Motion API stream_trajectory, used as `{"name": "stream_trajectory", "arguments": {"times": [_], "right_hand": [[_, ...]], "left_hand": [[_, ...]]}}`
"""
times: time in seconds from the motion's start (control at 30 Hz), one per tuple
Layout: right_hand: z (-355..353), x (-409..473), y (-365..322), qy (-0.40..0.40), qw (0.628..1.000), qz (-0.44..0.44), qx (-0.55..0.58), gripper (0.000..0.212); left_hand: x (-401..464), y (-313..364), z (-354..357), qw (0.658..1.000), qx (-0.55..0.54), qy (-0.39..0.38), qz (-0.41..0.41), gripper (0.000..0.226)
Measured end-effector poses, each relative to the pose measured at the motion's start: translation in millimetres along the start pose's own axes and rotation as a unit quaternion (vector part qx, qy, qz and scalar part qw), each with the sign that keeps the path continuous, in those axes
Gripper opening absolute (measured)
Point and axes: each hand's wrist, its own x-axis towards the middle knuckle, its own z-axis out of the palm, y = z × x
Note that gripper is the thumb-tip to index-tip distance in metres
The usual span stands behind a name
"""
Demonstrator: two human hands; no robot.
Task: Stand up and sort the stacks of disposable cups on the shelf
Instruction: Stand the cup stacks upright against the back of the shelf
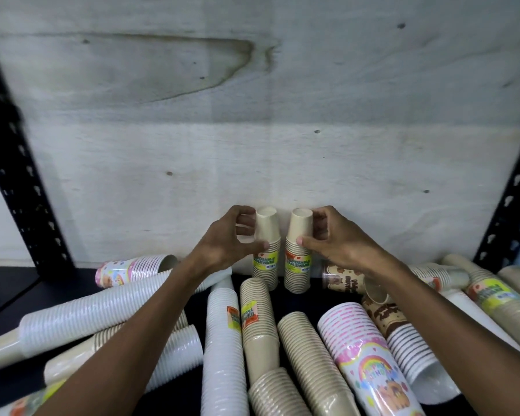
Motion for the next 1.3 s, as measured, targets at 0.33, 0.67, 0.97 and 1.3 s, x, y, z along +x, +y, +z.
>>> {"name": "stream_trajectory", "arguments": {"times": [0.33,0.67,0.97,1.3], "right_hand": [[-49.0,-18.8,11.5,-0.097,0.961,0.103,-0.240,0.047],[-110.9,-38.2,54.8,-0.139,0.953,0.122,-0.240,0.024],[-146.8,-65.0,106.3,-0.212,0.963,0.105,-0.125,0.055],[-160.9,-68.0,132.3,-0.154,0.969,0.033,-0.190,0.060]], "left_hand": [[-32.9,45.0,-1.0,0.987,0.143,0.054,0.051,0.039],[-26.4,77.2,77.6,0.953,0.202,-0.184,0.131,0.035],[24.6,80.5,135.9,0.900,0.329,-0.242,0.150,0.065],[27.6,75.2,144.9,0.873,0.385,-0.246,0.169,0.075]]}}
